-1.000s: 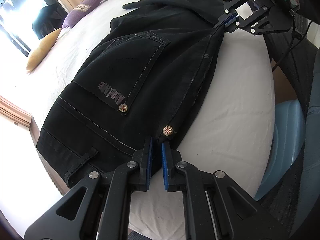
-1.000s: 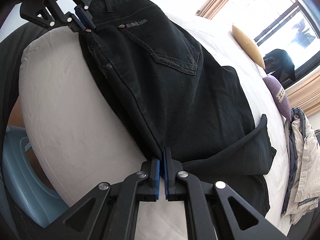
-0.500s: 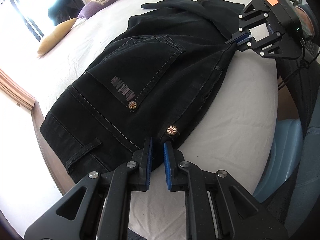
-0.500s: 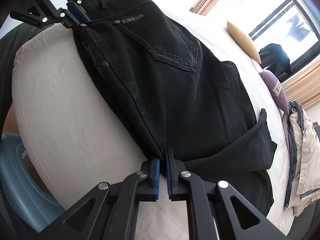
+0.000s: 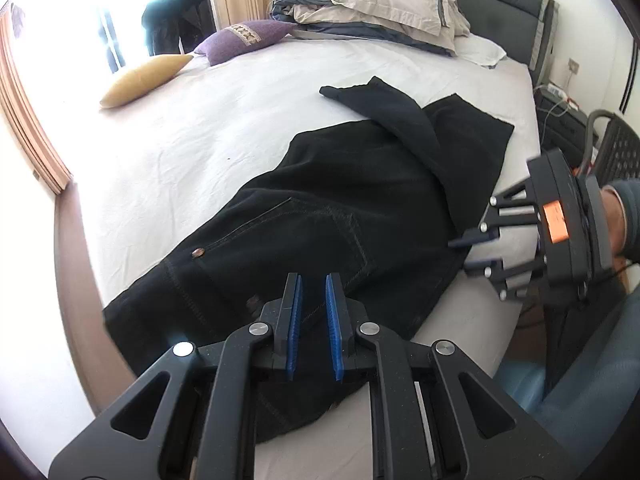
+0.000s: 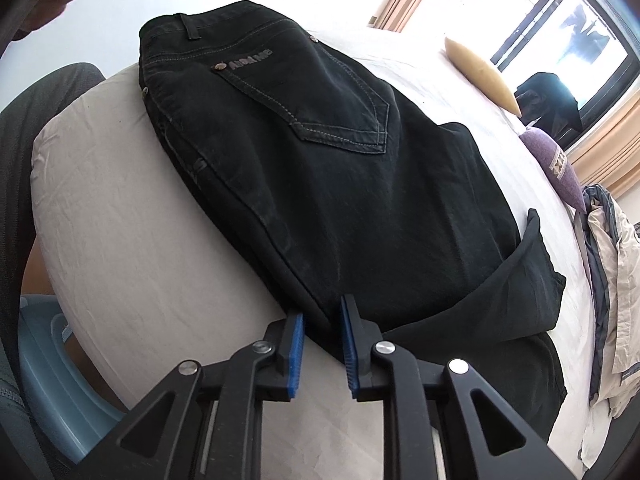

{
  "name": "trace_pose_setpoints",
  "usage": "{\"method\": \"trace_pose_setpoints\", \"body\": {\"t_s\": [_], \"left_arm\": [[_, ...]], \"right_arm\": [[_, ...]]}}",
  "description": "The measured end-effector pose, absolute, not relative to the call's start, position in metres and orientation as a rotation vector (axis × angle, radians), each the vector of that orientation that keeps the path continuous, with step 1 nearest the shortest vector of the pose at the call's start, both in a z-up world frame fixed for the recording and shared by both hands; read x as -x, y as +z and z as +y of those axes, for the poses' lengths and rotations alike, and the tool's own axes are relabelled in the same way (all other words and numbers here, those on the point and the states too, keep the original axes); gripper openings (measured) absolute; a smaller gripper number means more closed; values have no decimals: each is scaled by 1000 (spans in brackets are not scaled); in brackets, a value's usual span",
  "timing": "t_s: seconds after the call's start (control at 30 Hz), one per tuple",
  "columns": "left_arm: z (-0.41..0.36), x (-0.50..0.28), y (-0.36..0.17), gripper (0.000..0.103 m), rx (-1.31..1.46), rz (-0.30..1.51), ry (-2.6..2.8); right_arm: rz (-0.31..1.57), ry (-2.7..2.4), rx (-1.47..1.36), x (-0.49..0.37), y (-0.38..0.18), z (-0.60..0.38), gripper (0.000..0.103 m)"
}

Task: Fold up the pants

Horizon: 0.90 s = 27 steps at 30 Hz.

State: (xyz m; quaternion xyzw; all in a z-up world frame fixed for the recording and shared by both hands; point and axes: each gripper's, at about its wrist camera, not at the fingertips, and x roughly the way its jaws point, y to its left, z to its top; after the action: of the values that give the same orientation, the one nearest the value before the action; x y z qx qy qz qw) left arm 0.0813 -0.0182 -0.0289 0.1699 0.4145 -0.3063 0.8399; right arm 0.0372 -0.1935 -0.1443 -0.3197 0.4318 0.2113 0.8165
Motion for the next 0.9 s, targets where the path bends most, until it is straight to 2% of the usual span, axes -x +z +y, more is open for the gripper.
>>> {"method": "trace_pose_setpoints", "body": {"t_s": [0.1,0.17,0.23,0.27,0.47,0.63,0.77,0.9], "left_arm": [[-40,-112,-69,12,-348,977,-623],[-42,-126,-98,12,-388,1052,-570],[-32,-130,-104,12,-337,1048,-581],[-27,-132,-103,15,-314,1062,-572],[-16,-138,-79,15,-282,1037,-490],[-78,-154,-61,15,-227,976,-609],[-127,-183,-85,15,-220,1020,-625],[-144,-210,-123,15,-174,1118,-591]], "right_arm": [[924,451,663,-38,-143,-195,23],[929,443,628,-39,-141,-199,38],[939,455,558,-39,-136,-209,53],[940,458,524,-39,-132,-215,54],[935,407,293,-48,-102,-262,56],[893,291,69,-90,-69,-310,60],[861,162,-8,-133,-51,-344,62],[880,69,-56,-196,-38,-372,62]]}}
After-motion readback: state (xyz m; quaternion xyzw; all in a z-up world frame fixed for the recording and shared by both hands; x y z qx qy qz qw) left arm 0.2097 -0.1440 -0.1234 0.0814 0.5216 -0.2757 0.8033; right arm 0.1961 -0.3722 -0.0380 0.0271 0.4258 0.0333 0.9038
